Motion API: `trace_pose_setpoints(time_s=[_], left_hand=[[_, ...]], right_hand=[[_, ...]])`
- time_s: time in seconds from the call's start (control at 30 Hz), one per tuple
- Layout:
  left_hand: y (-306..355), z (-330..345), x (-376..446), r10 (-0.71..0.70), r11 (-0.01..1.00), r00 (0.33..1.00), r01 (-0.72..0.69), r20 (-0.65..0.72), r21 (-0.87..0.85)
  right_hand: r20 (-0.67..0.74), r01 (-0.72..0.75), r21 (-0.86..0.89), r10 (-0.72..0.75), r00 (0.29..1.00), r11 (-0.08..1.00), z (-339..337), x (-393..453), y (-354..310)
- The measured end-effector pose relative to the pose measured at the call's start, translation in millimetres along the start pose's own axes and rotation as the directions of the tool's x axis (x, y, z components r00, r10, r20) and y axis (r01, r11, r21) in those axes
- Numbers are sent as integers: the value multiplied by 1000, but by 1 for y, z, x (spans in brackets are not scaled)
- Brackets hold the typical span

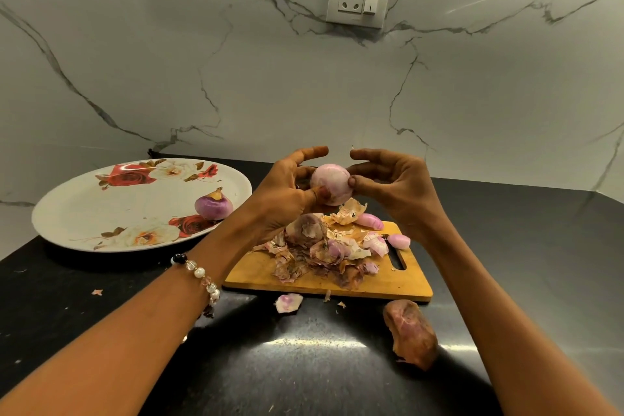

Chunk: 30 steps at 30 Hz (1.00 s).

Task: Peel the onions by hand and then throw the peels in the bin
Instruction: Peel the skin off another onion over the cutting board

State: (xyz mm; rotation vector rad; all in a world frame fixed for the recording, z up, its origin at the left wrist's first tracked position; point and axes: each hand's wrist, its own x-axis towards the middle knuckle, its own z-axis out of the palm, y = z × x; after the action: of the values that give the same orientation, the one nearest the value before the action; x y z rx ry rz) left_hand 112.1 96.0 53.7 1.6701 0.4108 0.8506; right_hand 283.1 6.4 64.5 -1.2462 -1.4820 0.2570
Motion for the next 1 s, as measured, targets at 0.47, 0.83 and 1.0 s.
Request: trace_pose_setpoints(time_s=[0.47, 0.83, 1.0], left_hand=[[2, -1, -1, 5, 1000, 1000, -5, 10, 6], [0, -7, 0, -55, 979, 997, 44, -48, -197], [0, -5, -2, -29, 994, 996, 20, -85, -111]], right_hand=[[-167, 108, -204, -143, 975, 973, 16, 1, 4], [-46, 57, 15, -57, 997, 998, 7, -1, -4], [-88, 57, -78, -64, 994, 995, 17, -1, 4]])
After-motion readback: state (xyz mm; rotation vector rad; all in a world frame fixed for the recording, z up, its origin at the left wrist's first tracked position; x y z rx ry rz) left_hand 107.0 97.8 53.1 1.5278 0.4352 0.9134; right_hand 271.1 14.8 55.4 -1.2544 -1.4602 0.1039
